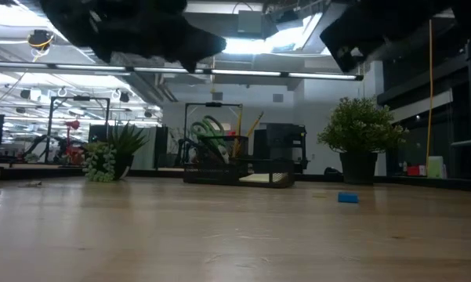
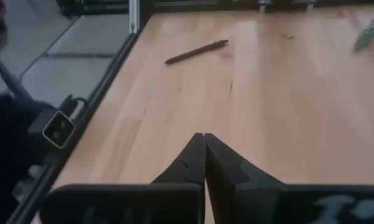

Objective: Pick and place office supplies into organizer
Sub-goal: Put the blue eraser into the desk organizer

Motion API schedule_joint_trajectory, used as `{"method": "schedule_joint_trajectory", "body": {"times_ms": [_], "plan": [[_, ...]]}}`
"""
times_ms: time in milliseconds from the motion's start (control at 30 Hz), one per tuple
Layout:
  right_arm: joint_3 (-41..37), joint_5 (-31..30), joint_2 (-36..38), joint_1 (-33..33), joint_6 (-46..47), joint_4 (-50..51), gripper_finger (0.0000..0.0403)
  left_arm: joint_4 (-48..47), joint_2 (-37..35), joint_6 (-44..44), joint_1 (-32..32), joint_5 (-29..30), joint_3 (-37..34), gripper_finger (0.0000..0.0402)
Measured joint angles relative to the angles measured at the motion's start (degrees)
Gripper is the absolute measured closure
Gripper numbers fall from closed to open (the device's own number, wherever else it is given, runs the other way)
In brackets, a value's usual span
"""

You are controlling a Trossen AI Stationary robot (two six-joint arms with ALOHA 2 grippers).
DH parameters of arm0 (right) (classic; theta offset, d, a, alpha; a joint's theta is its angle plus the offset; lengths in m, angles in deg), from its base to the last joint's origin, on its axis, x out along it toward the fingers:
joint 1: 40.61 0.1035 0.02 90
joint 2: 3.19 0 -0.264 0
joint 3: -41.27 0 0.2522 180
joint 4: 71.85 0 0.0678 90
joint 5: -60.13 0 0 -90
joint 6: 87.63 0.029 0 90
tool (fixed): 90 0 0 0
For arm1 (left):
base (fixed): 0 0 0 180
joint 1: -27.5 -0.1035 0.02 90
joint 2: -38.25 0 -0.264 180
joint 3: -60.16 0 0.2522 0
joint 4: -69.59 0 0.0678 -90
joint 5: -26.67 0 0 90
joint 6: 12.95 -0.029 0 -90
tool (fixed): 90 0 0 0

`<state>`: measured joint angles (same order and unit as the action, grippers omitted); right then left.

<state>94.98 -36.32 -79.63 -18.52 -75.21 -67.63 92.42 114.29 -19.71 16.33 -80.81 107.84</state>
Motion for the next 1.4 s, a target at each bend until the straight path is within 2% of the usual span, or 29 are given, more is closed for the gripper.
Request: {"method": "schedule_joint_trajectory", "body": {"times_ms": [133, 333, 467, 667, 1000, 1133, 1300, 1400], "plan": [[6.05, -1.59, -0.28, -0.02, -2.19, 10.46, 0.0395, -10.13, -5.9, -0.04, 4.12, 0.0, 0.0, 0.0369], [12.32, -1.72, -0.32, -0.02, -2.35, 24.43, 0.0395, -17.71, -11.82, 0.46, 10.08, -2.74, 0.0, 0.0398], [12.47, -2.65, -0.46, -0.04, -2.44, 26.45, 0.0383, -23.8, -16.16, 1.51, 12.46, -4.53, 0.0, 0.0399], [12.48, -4.7, -4.52, -0.07, -3.52, 28.34, 0.0336, -33.39, -21.22, 2.01, 16.15, -4.28, 0.0, 0.0399], [12.46, -4.66, -12.12, -0.59, -11.65, 32.51, 0.0255, -34.9, -22.72, 1.51, 21.76, -4.2, 0.0, 0.0399], [12.46, -4.73, -15.51, -0.59, -17.23, 34.12, 0.0243, -36.74, -22.7, 0.98, 22.46, -4.04, 0.0, 0.04], [12.41, -9.79, -20.0, -0.62, -24.44, 33.6, 0.0238, -37.15, -22.7, -1.06, 22.43, -2.6, 0.0, 0.0399], [12.41, -10.28, -22.11, -1.47, -25.74, 33.55, 0.0238, -37.22, -22.68, -0.98, 22.43, -2.51, 0.0, 0.04]]}}
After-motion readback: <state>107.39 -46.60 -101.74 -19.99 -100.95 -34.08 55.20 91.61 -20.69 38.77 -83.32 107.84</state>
